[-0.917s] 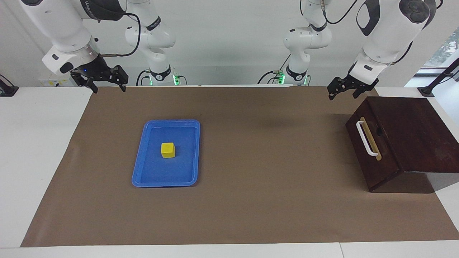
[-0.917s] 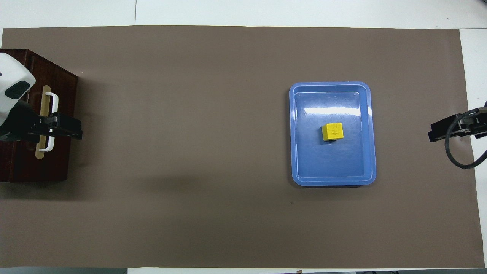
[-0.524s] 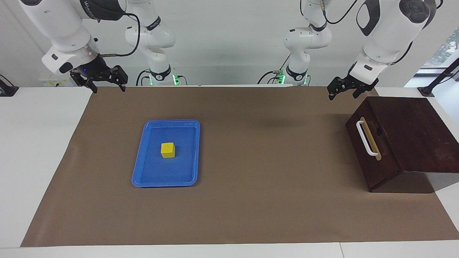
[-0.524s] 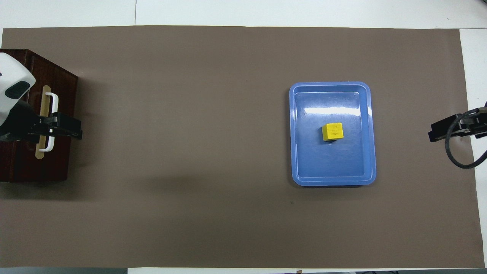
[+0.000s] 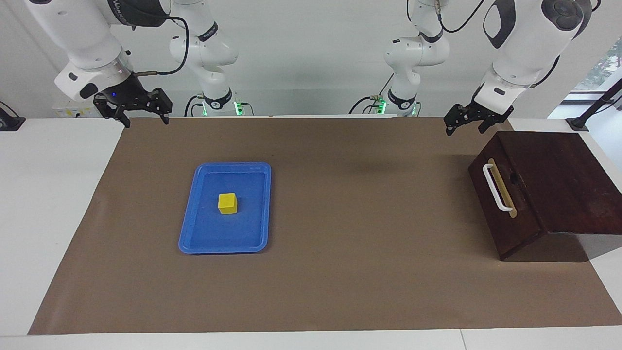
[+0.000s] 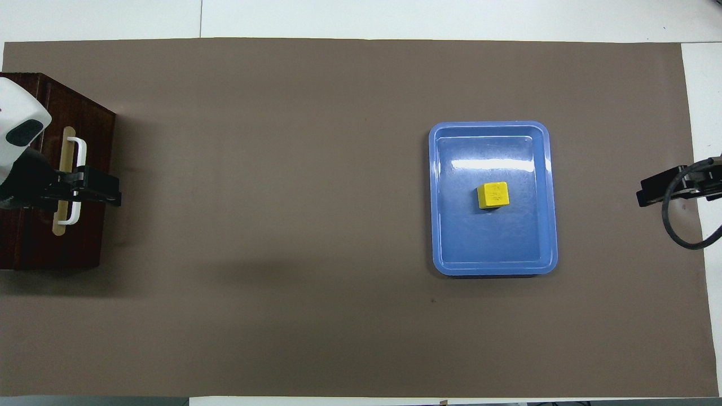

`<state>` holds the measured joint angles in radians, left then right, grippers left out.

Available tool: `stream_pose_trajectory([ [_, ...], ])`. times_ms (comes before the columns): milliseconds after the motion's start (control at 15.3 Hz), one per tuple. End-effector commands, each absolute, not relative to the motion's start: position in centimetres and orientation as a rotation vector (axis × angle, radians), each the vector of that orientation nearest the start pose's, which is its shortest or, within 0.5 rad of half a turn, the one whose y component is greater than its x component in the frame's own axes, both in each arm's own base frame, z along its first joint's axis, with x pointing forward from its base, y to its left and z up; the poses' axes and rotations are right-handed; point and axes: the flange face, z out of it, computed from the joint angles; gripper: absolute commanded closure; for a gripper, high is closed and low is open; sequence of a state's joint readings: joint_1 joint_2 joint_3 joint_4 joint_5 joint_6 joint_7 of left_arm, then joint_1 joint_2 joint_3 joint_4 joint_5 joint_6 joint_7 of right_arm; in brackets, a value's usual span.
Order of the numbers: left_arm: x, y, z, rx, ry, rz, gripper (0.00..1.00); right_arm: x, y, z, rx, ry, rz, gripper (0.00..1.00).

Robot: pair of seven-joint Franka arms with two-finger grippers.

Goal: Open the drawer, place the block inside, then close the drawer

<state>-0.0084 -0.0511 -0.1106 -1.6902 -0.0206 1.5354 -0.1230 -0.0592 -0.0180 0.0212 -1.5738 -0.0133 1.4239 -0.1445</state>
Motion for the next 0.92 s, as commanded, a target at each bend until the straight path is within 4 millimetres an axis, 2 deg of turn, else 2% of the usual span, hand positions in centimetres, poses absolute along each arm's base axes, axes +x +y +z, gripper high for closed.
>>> stream_pose_trajectory([
  [0,52.8,-6.1,58.3,-3.126,-0.006,0.114,0.0,52.8,-2.2,61.1,-3.077,0.029,0.218,0.0],
  [131,53.4,-6.1,56.5,-3.052,0.034,0.079,0.0,52.0,-3.6,59.1,-2.954,0.395,0.286,0.0],
  [262,54.4,-6.0,54.9,-3.027,0.083,0.024,0.0,51.5,-4.5,56.4,-2.832,0.659,0.339,0.0],
  [328,55.2,-5.8,53.4,-2.998,0.111,0.015,0.0,51.6,-5.3,54.9,-2.757,0.796,0.391,0.0],
  [459,56.9,-5.4,50.6,-2.939,0.145,0.014,0.0,52.5,-5.6,51.6,-2.616,1.035,0.49,0.0],
  [721,58.9,-4.6,45.0,-2.838,0.251,-0.029,0.0,53.0,-5.3,43.8,-2.308,1.414,0.639,0.0],
  [786,59.4,-4.3,44.1,-2.811,0.277,-0.041,0.0,52.9,-5.2,41.9,-2.23,1.464,0.666,0.0],
  [852,59.6,-3.6,44.1,-2.797,0.293,-0.048,0.0,52.7,-5.5,40.3,-2.158,1.517,0.687,0.0],
])
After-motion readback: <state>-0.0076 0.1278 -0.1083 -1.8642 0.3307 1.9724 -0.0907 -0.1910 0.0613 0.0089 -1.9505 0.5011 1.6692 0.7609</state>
